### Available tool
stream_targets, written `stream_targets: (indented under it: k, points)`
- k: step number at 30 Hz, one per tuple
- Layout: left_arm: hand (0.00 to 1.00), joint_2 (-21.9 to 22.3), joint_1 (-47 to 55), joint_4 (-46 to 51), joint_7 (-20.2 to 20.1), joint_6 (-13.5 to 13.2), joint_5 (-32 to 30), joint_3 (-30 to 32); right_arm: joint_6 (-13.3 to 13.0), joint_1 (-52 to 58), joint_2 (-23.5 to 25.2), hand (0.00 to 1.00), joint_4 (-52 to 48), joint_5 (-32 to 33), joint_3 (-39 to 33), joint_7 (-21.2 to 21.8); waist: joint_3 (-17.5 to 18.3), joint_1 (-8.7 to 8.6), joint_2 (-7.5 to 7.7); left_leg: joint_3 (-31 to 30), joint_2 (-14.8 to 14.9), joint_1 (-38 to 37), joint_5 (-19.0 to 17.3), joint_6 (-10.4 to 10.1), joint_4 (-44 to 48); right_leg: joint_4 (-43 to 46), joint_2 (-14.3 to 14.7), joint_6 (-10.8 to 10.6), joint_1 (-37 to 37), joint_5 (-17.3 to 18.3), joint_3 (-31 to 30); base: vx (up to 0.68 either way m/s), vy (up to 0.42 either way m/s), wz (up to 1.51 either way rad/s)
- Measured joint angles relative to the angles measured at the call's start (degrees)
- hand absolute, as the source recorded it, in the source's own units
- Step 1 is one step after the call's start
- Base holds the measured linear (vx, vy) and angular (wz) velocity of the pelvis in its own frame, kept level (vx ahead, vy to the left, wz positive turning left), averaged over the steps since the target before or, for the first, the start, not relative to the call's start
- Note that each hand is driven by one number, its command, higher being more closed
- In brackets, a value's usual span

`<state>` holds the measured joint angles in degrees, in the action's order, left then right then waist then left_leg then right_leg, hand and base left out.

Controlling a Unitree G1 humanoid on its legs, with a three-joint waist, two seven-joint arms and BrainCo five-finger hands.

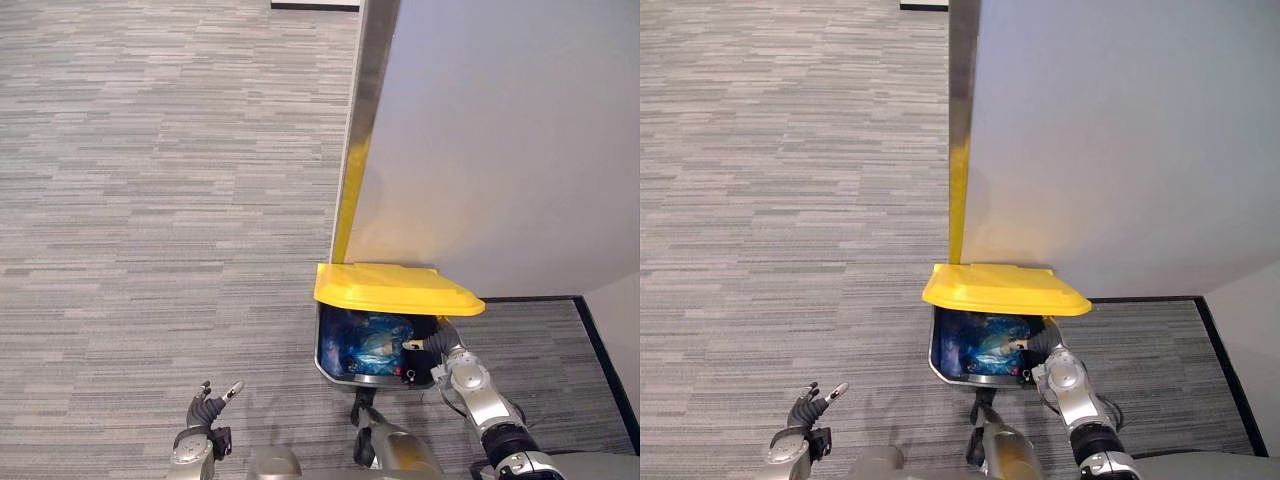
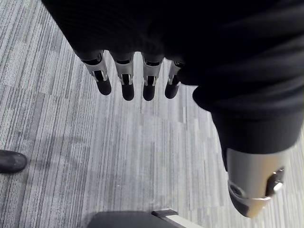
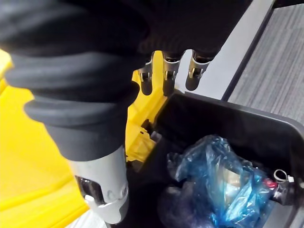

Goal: Gather rubbish on tea table into small bin, then transfer packed bag to large trash can.

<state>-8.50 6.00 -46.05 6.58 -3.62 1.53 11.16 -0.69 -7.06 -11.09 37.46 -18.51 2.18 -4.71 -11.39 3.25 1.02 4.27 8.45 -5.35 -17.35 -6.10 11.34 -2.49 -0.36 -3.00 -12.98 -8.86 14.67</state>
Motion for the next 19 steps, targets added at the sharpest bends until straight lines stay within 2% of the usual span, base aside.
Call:
stream_targets:
  k: [1, 3, 4, 5, 6, 7, 8, 9, 10, 11, 13, 16, 19]
  points:
    - [0.00, -0.01, -0.35, -0.32, 0.02, 0.00, 0.03, 0.47, -0.05, 0.03, 0.17, 0.00, -0.02, 0.02, -0.07, -0.20, -0.21, -0.17, 0.42, 0.66, -0.44, 1.30, -0.50, 0.42, 1.64, 2.23, -0.87, -0.49, -1.99, 0.35, -0.79, -0.11, 0.067, -0.23]
    - [0.00, -0.27, -1.34, -0.41, 0.02, -0.01, 0.10, 0.71, -0.07, 1.07, 0.27, 0.00, -0.04, 0.61, -0.67, -0.35, -0.82, -1.40, 1.46, 0.72, -1.57, 4.46, -1.09, 0.92, 5.61, 5.99, -2.72, -3.26, -5.12, -0.14, -1.19, -0.14, 0.074, -0.15]
    - [0.00, -0.46, -1.90, -0.44, 0.03, 0.02, 0.12, 1.15, -0.07, 1.87, 0.25, 0.00, -0.09, 1.60, -0.78, -0.43, -1.04, -1.56, 1.85, 1.72, -1.76, 5.81, -0.86, 1.41, 7.28, 4.86, -2.40, -9.58, -5.89, -3.77, -3.28, -0.18, 0.015, -0.32]
    - [0.00, -0.41, -2.09, -0.51, 0.01, -0.11, 0.15, 2.08, -0.08, 1.87, 0.28, 0.00, -0.18, 2.72, -0.91, -0.50, -1.23, -1.07, 0.77, 3.25, 0.28, 6.40, -0.77, 2.16, 7.04, 5.35, -1.97, -9.67, -6.16, -3.85, -4.73, -0.19, -0.014, -0.39]
    - [0.00, -0.43, -2.63, -0.48, 0.13, -0.19, 0.17, 3.02, 0.04, 2.54, 0.66, 0.00, -0.02, 3.69, -1.85, -0.54, -1.94, -1.17, 0.47, 3.75, 0.85, 6.93, -0.19, 2.01, 6.77, 19.81, -3.28, -0.89, -9.19, 3.58, -3.25, -0.18, -0.060, -0.10]
    - [0.00, -1.14, -2.47, -0.39, 0.16, -0.20, 0.23, 2.95, 0.01, 4.34, 1.02, 0.00, 0.21, 5.29, -3.11, -0.68, -1.81, -1.70, 1.22, 3.31, 0.71, 6.58, 0.74, 1.69, 6.07, 35.32, -5.65, 1.80, -9.44, 12.00, -2.22, -0.08, -0.041, 0.04]
    - [0.00, -1.56, -2.02, -0.37, 0.20, -0.16, 0.28, 3.02, -0.07, 4.97, 1.31, 0.00, 0.76, 5.83, -3.62, -0.78, -1.59, -1.58, 1.60, 3.25, 0.65, 6.40, 1.22, 1.50, 5.84, 38.16, -6.32, 1.04, -8.52, 14.87, -2.14, -0.08, -0.110, 0.07]
    - [0.00, -2.01, -1.09, -0.41, 0.23, 0.15, 0.69, 4.40, -0.17, 5.54, 1.77, 0.00, 2.89, 7.47, -4.83, -1.29, -1.28, -2.02, 3.25, 3.57, 0.05, 6.86, 2.29, 0.94, 5.35, 37.12, -7.33, -0.29, -6.89, 17.44, -1.76, -0.07, -0.121, -0.09]
    - [0.00, -1.50, -0.98, -0.52, 0.25, 0.35, 0.72, 4.96, -0.20, 5.55, 1.75, 0.00, 3.42, 7.64, -5.66, -1.33, -1.21, -2.24, 3.39, 3.73, -0.49, 6.85, 2.90, 0.60, 4.45, 34.99, -6.97, -0.32, -6.37, 17.40, -1.42, -0.13, -0.132, -0.27]
    - [0.00, -0.74, -0.66, -0.59, 0.22, 0.60, 0.74, 5.26, -0.20, 5.55, 1.67, 0.00, 4.97, 8.11, -7.21, -1.62, -0.94, -2.18, 2.59, 4.59, -0.29, 6.95, 4.93, 0.42, 1.43, 27.50, -5.11, 0.38, -4.01, 16.96, -2.11, -0.14, -0.068, -0.28]
    - [0.00, -0.08, -0.62, -0.65, 0.19, 0.54, 0.88, 5.30, -0.04, 4.93, 1.26, 0.00, 7.43, 9.07, -8.87, -1.72, -0.78, -2.19, 1.17, 5.65, 0.67, 7.45, 7.34, -0.02, -1.51, 19.68, -2.70, 2.84, -3.09, 13.27, -2.48, -0.11, -0.052, -0.35]
    - [0.00, -0.03, -0.98, -0.76, 0.12, 0.54, 1.97, 5.25, 0.01, 5.03, 1.29, 0.00, 10.60, 10.14, -10.58, -1.80, -0.76, -2.17, 0.94, 6.70, 1.40, 7.50, 9.15, -0.40, -3.66, 13.99, -0.80, 4.04, -1.85, 9.11, -3.19, -0.10, -0.061, -0.25]
    - [0.00, -0.29, -1.51, -2.13, 0.05, 0.57, 2.90, 5.24, 0.30, 5.66, 1.01, 0.00, 11.36, 10.13, -12.20, -1.87, -0.75, -2.32, 0.75, 6.91, 1.36, 7.37, 9.90, -0.44, -4.55, 10.92, -0.43, 3.88, -0.68, 7.13, -3.34, -0.10, -0.026, -0.07]
